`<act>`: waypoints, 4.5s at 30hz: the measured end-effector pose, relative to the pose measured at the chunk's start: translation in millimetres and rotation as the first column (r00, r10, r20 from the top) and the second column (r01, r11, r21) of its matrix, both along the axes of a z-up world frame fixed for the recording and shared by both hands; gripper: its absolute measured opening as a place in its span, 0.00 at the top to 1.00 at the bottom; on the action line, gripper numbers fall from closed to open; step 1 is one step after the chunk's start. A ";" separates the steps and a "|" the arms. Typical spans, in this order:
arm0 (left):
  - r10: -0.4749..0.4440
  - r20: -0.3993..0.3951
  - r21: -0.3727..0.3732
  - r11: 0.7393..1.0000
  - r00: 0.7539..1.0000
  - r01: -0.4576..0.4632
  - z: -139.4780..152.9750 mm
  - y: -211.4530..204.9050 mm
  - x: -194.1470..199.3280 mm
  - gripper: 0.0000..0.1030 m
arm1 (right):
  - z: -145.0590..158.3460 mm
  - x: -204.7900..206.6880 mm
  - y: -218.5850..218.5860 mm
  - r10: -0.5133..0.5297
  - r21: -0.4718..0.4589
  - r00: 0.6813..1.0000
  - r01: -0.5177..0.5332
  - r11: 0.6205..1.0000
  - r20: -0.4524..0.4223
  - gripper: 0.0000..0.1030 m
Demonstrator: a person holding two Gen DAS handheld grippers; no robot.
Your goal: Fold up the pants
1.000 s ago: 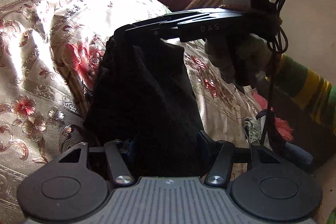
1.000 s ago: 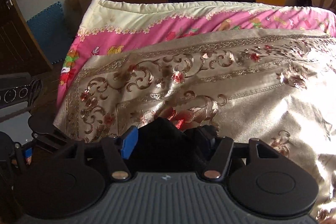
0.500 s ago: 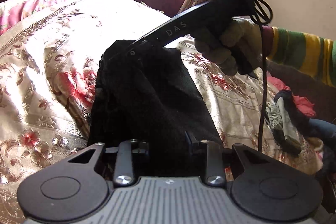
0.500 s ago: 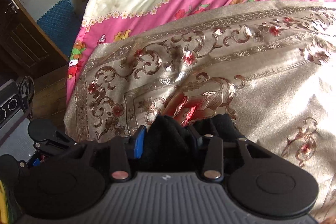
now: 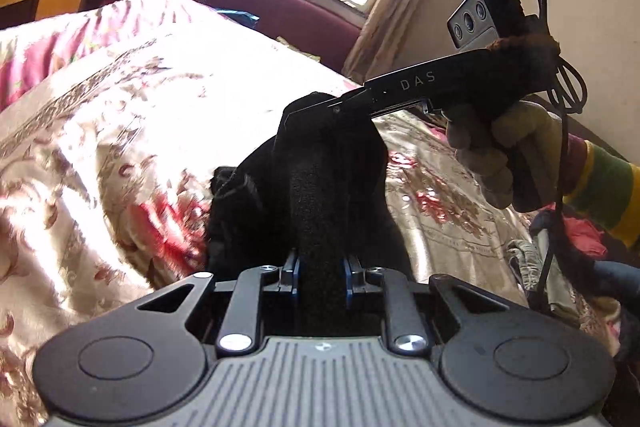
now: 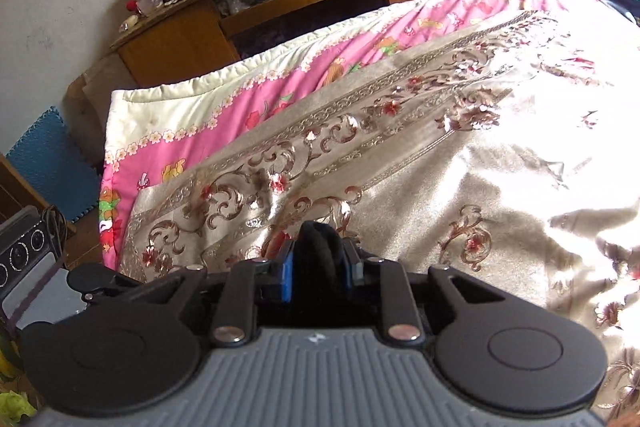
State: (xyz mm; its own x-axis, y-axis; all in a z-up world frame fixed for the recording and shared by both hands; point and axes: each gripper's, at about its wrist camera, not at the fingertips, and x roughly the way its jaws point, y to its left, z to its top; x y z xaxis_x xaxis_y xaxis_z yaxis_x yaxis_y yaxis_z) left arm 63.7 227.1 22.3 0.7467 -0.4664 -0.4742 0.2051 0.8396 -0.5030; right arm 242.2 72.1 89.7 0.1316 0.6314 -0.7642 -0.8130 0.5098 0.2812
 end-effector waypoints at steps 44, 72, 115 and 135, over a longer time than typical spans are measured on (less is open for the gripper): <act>0.004 0.106 -0.190 0.982 0.994 0.017 -16.3 23.1 -44.6 0.47 | -44.4 -86.6 69.7 -0.274 -0.364 0.962 0.258 0.895 0.007 0.64; 0.023 -0.023 0.019 1.000 0.999 -0.023 -34.6 16.6 62.5 0.62 | 36.7 -91.8 -65.2 -0.558 -0.039 0.816 0.559 0.828 -0.149 0.88; 0.161 -0.026 -0.135 0.977 0.987 -0.163 -11.4 -5.2 38.8 0.83 | 19.2 -85.8 -65.2 -0.538 0.095 0.816 0.565 0.819 -0.211 0.88; 0.256 -0.125 -0.128 0.954 0.959 -0.271 -28.0 21.1 -16.6 0.73 | -30.0 -88.5 -1.7 -0.455 0.118 0.866 0.484 0.867 -0.210 0.71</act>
